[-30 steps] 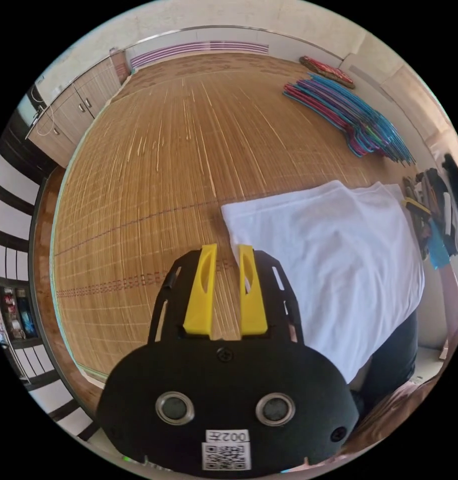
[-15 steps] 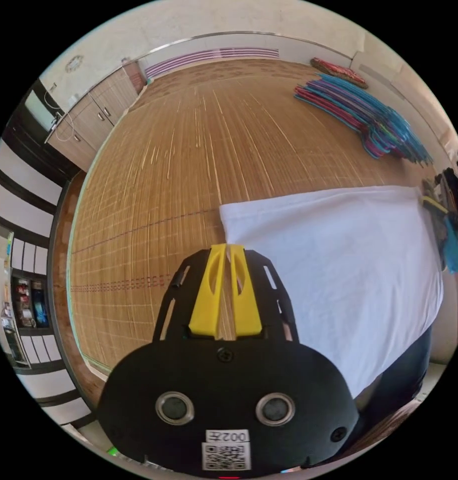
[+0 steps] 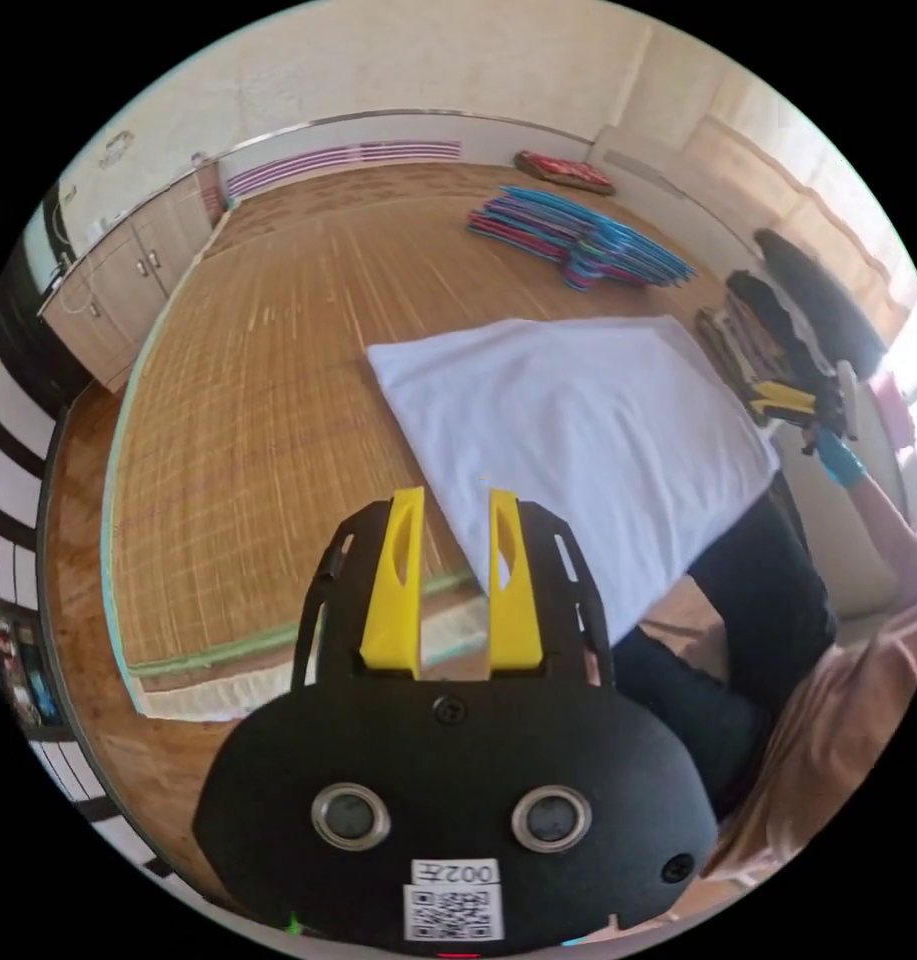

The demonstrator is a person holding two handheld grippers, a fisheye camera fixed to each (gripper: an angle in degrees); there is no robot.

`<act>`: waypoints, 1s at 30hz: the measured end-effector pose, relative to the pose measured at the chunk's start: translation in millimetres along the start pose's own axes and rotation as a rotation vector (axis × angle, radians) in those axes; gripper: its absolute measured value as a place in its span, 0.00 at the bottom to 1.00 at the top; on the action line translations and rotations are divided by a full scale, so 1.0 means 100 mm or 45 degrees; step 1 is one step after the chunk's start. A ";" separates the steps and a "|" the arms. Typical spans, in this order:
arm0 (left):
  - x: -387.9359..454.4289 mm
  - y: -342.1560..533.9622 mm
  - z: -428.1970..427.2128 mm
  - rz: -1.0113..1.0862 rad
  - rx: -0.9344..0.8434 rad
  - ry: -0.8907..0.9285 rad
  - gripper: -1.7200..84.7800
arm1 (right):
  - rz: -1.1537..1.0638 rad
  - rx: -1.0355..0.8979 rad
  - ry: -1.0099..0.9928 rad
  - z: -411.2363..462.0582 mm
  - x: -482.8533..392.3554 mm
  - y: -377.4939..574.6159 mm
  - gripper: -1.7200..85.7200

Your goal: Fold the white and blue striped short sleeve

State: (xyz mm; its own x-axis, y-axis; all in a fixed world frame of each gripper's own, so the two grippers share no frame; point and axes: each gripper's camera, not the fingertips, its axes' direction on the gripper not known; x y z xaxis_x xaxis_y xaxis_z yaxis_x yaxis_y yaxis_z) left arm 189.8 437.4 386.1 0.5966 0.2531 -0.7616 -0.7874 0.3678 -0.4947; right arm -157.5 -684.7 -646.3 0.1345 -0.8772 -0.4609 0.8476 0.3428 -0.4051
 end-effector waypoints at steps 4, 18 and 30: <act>0.21 0.62 -0.08 0.148 -0.084 0.127 0.12 | 0.045 0.029 -0.146 -0.18 -0.12 0.51 0.15; 0.84 1.74 0.15 0.238 -0.247 0.060 0.10 | 0.193 -0.066 -0.345 0.01 -0.21 1.39 0.19; 1.09 2.38 -0.40 0.148 0.025 -0.142 0.01 | 0.132 0.030 -0.142 -0.30 -0.47 1.64 0.19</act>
State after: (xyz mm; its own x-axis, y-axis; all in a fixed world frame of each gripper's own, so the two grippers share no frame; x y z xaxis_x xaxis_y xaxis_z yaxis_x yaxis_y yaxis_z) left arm 61.2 516.9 168.1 0.5158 0.3921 -0.7617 -0.8498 0.3471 -0.3968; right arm -40.0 -576.8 -714.7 0.2767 -0.8700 -0.4081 0.8380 0.4264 -0.3407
